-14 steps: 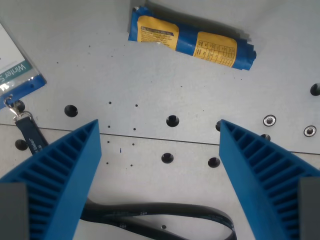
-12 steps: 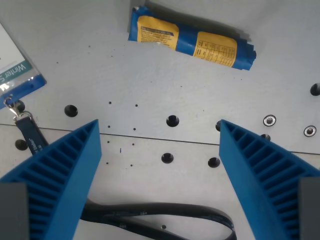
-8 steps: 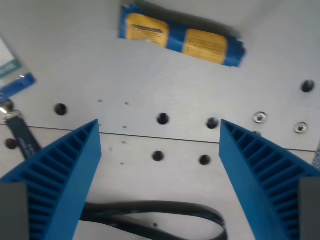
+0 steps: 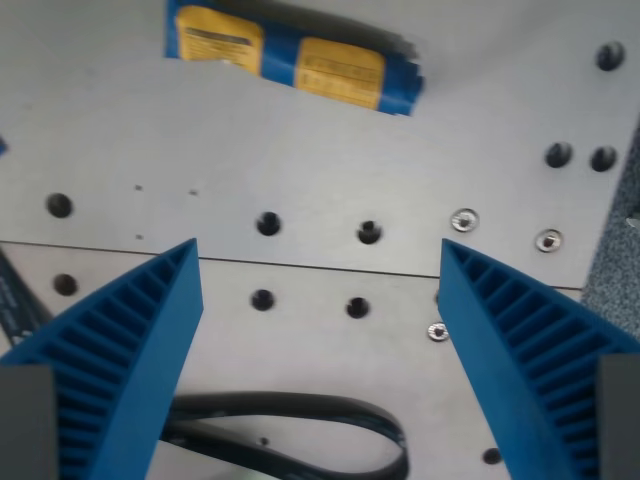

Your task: Move in base negative y

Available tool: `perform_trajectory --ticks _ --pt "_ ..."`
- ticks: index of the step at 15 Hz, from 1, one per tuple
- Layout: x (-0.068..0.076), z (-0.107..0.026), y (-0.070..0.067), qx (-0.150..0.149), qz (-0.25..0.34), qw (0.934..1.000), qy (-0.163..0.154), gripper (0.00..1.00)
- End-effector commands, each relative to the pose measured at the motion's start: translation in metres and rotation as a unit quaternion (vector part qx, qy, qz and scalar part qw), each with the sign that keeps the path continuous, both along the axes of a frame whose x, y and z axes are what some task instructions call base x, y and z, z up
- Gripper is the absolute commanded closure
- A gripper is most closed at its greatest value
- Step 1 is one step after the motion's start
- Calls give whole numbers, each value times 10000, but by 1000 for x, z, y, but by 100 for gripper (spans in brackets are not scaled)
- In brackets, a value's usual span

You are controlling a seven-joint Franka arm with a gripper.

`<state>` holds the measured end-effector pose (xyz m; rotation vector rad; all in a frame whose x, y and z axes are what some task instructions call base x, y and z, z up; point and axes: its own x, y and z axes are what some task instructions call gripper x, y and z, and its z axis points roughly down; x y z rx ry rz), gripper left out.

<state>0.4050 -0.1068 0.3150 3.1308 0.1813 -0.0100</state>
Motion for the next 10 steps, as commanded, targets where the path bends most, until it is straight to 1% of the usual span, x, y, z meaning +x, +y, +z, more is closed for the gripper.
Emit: perform_trajectory --ticks 1,10 --pt "2 2 -16 10 77 10000 -19 0" --pt "-2 1 -62 10 77 10000 -19 0"
